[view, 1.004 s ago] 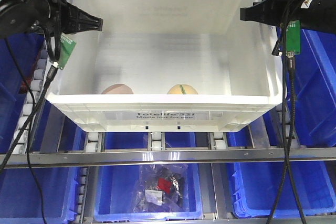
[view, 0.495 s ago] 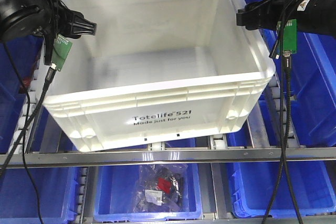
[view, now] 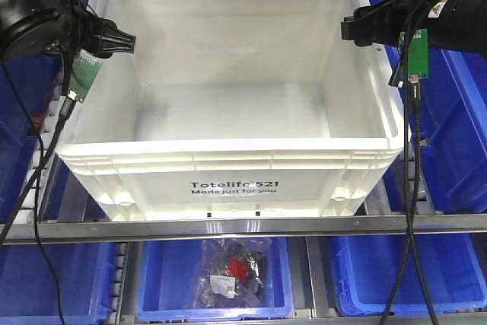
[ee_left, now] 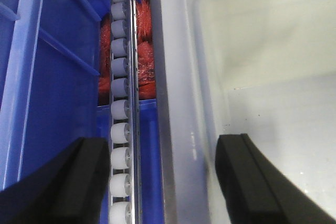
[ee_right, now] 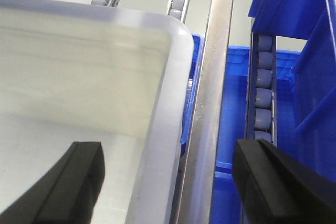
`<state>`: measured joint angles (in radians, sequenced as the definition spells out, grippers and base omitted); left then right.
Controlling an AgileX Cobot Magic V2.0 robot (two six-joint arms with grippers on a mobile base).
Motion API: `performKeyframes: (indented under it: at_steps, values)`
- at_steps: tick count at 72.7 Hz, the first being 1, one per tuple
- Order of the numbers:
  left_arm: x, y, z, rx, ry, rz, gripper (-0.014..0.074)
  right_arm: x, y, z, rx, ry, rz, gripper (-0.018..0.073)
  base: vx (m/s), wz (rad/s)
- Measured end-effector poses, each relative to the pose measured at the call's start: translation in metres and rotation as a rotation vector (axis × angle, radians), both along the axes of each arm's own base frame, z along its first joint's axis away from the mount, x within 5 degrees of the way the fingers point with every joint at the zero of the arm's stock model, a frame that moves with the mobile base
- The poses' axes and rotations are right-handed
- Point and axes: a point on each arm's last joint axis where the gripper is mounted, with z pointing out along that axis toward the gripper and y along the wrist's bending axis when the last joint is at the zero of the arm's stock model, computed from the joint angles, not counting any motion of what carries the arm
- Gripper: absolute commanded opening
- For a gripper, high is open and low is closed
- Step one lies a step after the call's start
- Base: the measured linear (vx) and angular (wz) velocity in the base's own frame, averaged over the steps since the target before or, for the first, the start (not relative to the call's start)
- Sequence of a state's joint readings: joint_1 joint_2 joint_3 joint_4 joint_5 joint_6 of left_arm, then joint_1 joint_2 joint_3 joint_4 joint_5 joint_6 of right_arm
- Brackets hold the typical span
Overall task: Place moving items into box and shelve
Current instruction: 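Lower the white tote with both grippers onto the roller shelf, then open the left gripper and withdraw it from the tote rim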
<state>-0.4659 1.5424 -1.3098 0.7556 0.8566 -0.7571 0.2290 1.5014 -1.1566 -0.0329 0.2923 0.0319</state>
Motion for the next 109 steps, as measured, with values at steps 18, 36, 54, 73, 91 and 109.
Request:
performKeyframes:
  at_steps: [18, 36, 54, 73, 91, 109]
  values:
    - [0.000, 0.000, 0.000, 0.000, 0.000, 0.000, 0.0482, 0.000, 0.000, 0.000, 0.000, 0.000, 0.000, 0.0519, 0.00, 0.00]
    - [-0.003, -0.001, -0.002, -0.012, 0.027, 0.017, 0.0447, 0.000, 0.000, 0.000, 0.001, 0.000, 0.000, 0.0518, 0.00, 0.00]
    - [-0.020, 0.002, 0.011, -0.076, 0.048, 0.054, 0.0443, 0.000, 0.000, 0.000, 0.000, 0.001, -0.001, 0.0519, 0.00, 0.00]
    - [-0.058, 0.021, 0.029, -0.127, 0.019, 0.067, 0.0443, 0.000, 0.000, 0.000, 0.000, 0.002, -0.001, 0.0519, 0.00, 0.00]
    - [-0.106, 0.034, -0.001, -0.239, 0.003, -0.028, 0.0443, 0.000, 0.000, 0.000, 0.000, 0.002, -0.001, 0.0519, 0.00, 0.00]
    - [-0.162, 0.053, -0.016, -0.409, -0.202, -0.174, 0.0443, 0.000, 0.000, 0.000, 0.000, 0.003, -0.001, 0.0519, 0.00, 0.00]
